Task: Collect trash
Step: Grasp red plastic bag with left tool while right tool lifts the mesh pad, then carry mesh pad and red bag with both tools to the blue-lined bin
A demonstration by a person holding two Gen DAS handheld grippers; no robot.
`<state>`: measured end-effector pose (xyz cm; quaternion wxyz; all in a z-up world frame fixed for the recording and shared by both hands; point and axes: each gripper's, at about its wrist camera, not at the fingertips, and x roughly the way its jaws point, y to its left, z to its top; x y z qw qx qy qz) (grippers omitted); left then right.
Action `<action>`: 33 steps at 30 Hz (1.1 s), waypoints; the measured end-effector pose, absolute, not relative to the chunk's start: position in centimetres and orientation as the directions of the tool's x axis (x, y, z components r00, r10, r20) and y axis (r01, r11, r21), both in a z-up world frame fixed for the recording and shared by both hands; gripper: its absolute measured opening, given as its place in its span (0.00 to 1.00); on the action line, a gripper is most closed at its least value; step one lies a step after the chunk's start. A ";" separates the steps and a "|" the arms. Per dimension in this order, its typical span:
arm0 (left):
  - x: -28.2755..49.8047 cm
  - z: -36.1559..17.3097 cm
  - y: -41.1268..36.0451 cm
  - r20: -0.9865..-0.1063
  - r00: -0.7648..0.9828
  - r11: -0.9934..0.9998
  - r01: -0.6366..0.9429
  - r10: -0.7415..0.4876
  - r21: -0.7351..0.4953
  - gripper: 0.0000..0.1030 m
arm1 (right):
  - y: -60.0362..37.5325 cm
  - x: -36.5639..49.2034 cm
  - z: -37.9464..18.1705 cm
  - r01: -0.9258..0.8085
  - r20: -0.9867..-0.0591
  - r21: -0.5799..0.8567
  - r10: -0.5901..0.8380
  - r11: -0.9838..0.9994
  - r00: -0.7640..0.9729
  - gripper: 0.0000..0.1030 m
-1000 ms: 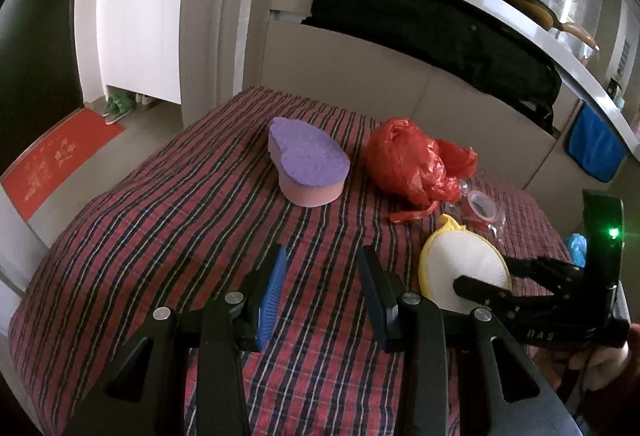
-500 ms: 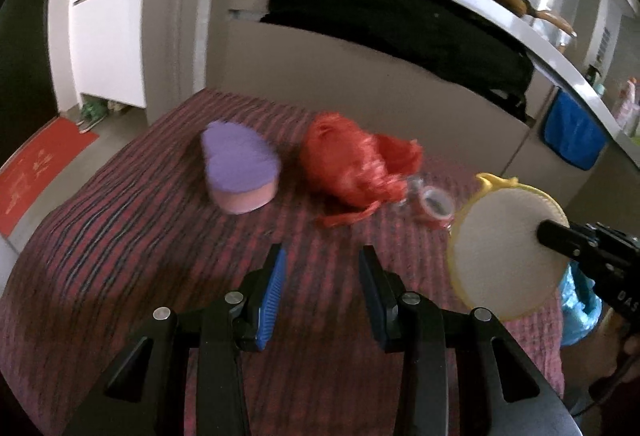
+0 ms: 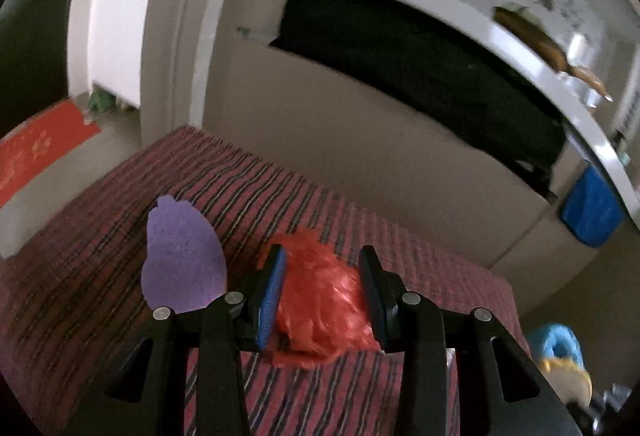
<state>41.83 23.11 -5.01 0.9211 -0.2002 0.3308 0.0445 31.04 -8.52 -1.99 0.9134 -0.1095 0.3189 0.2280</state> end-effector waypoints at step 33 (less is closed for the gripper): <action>41.7 -6.0 19.4 -0.661 0.751 0.945 -0.214 -0.004 -0.249 0.31 | -10.6 30.6 -3.8 -0.490 -0.651 0.058 0.405 0.870 0.642 0.12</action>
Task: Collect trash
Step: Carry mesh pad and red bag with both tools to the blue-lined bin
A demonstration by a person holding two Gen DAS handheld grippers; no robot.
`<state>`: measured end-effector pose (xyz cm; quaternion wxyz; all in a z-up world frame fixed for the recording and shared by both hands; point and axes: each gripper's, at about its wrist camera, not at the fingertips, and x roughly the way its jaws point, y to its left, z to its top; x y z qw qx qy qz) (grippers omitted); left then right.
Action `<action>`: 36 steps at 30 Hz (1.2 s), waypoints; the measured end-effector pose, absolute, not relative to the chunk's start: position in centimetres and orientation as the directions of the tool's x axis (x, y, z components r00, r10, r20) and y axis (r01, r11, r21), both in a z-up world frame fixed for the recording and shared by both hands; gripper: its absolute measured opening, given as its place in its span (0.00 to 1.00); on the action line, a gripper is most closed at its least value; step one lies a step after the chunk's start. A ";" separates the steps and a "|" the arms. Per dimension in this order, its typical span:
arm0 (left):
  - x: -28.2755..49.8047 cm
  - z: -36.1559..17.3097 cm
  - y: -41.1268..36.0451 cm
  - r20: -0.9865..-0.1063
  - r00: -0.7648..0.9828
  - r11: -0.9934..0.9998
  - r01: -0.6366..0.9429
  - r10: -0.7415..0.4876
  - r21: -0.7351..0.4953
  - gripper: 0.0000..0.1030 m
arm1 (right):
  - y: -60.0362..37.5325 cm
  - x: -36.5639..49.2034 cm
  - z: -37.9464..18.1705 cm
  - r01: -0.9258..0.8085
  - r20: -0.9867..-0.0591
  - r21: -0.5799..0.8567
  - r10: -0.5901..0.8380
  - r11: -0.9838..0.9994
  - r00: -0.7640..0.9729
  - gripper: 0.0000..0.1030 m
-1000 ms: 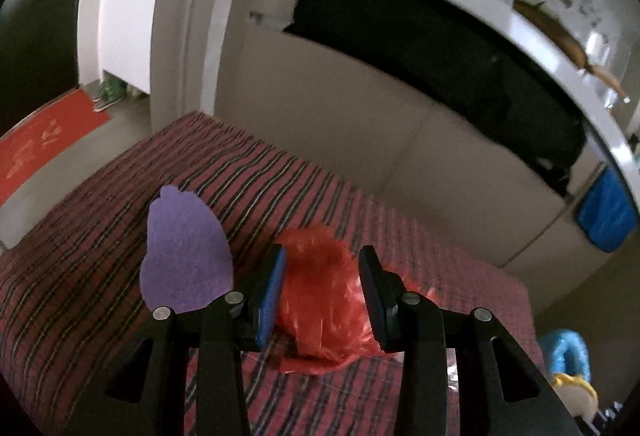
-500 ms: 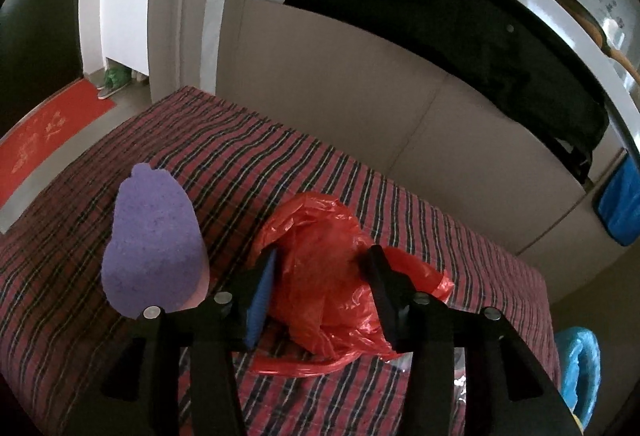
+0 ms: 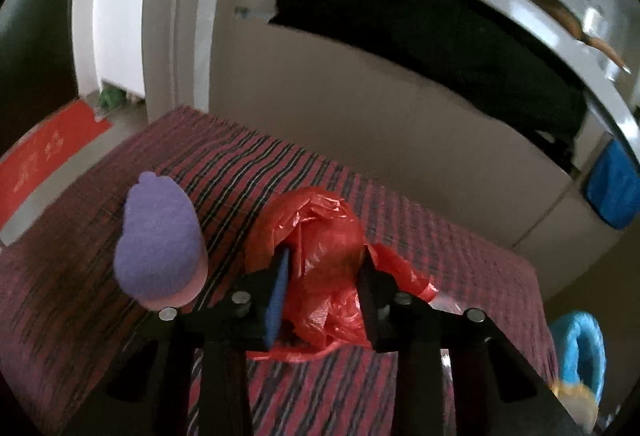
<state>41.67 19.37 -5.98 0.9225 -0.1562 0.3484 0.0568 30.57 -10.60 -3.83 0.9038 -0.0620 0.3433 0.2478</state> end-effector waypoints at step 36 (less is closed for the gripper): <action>26.3 10.2 -9.6 -0.313 0.887 0.934 0.358 -0.341 -0.003 0.29 | -28.6 24.3 8.2 -0.170 -0.345 -0.074 0.135 0.983 0.929 0.12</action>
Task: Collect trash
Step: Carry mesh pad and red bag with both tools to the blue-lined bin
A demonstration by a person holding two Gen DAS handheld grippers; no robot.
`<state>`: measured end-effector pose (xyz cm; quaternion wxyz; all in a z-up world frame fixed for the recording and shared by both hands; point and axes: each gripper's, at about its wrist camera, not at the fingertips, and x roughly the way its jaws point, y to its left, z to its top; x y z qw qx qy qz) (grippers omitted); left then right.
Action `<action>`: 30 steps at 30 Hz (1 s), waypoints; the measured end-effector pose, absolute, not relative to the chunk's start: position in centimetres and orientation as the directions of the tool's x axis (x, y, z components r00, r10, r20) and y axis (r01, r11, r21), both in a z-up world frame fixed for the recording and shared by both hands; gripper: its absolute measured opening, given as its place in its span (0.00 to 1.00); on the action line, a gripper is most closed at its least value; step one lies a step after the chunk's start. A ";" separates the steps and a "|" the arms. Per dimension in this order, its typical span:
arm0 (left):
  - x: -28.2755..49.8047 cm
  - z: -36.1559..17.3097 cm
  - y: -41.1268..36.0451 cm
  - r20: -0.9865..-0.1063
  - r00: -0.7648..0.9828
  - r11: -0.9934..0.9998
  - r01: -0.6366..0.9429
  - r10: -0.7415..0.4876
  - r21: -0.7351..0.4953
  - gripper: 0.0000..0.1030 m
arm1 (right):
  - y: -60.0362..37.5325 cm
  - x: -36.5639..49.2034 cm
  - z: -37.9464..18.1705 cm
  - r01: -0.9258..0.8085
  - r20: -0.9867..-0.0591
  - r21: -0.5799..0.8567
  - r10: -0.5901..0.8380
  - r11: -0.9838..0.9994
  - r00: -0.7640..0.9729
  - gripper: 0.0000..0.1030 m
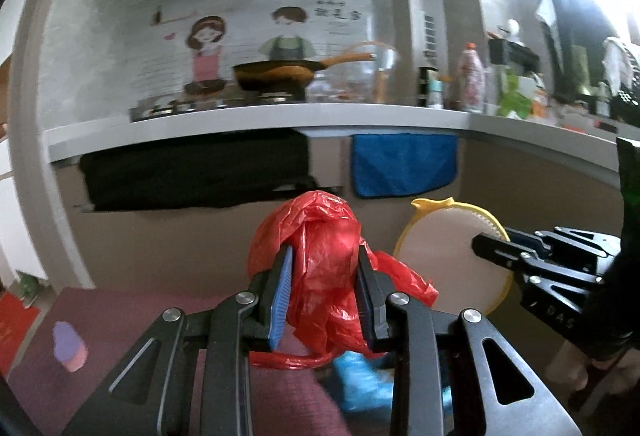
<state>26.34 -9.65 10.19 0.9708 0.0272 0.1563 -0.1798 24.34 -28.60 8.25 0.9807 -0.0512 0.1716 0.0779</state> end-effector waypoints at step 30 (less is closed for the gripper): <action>33.3 -0.1 -18.6 -0.474 0.734 0.863 0.487 -0.487 -0.132 0.29 | -37.2 28.1 1.6 -0.044 -0.476 -0.007 0.035 0.999 0.879 0.12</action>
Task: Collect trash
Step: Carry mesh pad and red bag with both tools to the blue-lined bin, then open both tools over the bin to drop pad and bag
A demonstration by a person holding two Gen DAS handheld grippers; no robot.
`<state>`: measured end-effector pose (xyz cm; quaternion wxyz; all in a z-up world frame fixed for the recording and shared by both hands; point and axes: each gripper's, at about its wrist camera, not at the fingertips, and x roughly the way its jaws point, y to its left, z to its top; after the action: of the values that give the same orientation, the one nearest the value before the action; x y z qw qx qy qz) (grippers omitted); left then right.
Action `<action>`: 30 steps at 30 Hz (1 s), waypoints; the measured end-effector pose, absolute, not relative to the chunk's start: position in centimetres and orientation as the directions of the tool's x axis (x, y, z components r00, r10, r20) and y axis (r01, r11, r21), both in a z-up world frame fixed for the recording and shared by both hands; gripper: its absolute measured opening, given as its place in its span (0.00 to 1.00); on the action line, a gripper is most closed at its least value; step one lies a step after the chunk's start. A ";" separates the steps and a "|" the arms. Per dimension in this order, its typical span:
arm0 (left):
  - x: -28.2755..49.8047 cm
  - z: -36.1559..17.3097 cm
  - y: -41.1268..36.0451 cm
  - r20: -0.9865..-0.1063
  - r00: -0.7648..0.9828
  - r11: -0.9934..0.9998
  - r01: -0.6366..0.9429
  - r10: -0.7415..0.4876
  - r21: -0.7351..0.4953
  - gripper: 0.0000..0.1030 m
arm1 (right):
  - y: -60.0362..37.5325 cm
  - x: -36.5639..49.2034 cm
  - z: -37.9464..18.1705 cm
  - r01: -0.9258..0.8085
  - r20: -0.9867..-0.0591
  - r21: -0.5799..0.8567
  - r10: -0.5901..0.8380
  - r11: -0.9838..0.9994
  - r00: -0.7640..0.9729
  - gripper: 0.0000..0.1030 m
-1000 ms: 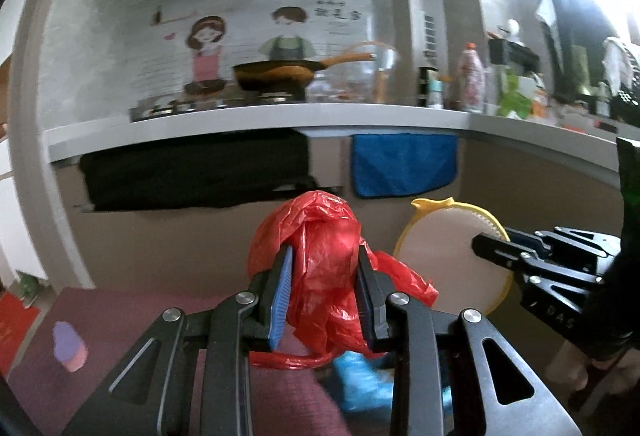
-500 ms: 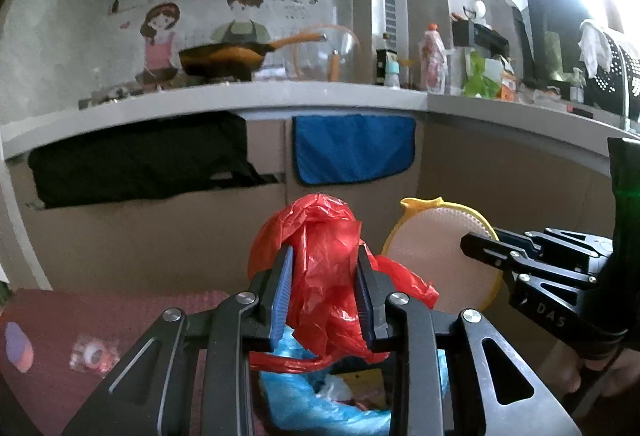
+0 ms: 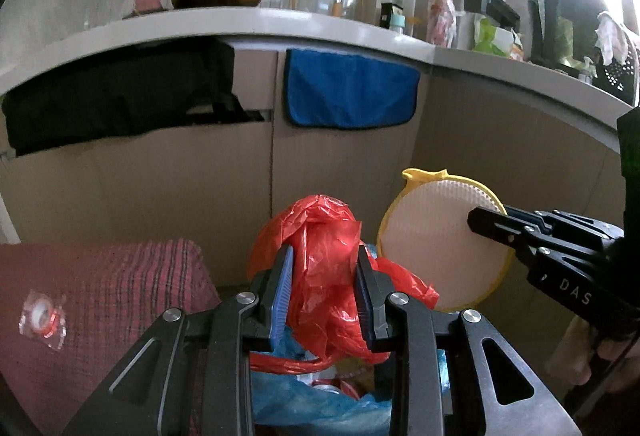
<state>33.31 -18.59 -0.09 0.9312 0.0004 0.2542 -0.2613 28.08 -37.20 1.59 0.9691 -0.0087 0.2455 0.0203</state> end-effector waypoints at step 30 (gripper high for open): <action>36.7 -4.9 -19.3 -0.608 0.607 0.844 0.484 -0.512 -0.228 0.41 | -37.1 30.7 -3.2 -0.075 -0.603 0.054 0.092 0.996 0.793 0.30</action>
<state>36.65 -19.31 -4.89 0.8961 -0.0202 0.3454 -0.2781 30.70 -37.13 -3.19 0.9466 0.0136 0.3190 0.0442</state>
